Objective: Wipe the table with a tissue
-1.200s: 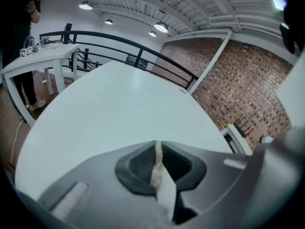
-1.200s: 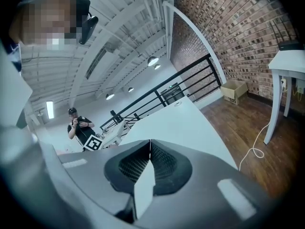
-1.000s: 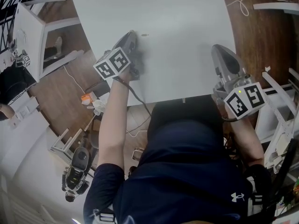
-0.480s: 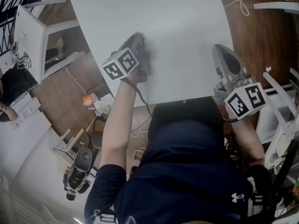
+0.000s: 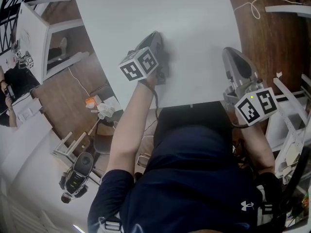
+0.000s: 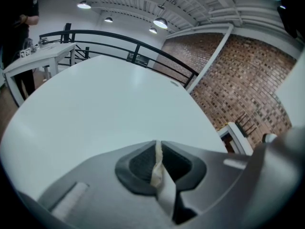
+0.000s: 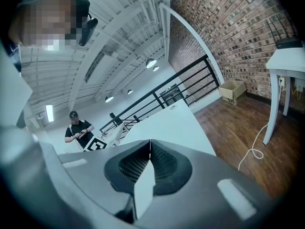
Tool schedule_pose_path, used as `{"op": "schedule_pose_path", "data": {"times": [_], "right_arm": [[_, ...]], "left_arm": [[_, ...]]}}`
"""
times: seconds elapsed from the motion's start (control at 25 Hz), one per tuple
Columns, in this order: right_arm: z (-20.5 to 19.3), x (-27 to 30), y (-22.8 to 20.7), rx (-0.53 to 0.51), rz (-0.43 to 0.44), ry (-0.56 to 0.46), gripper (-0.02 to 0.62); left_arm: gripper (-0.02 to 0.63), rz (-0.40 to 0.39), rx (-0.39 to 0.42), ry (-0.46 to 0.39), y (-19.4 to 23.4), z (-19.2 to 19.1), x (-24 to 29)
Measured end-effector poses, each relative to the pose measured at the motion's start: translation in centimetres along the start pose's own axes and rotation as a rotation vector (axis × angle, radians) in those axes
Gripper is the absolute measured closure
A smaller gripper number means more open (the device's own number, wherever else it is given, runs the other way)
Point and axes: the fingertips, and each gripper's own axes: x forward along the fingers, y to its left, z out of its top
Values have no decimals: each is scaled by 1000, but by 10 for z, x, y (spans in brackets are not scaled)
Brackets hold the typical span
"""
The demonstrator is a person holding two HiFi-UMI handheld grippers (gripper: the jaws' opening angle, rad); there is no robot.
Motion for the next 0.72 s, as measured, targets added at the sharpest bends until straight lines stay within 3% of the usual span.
{"op": "schedule_pose_path", "data": {"times": [0.36, 0.72], "right_arm": [[0, -3, -5, 7, -13, -3, 584], [2, -16, -25, 14, -33, -8, 584]], "left_arm": [[572, -58, 31, 25, -40, -9, 17], [573, -53, 71, 27, -75, -20, 31]]}}
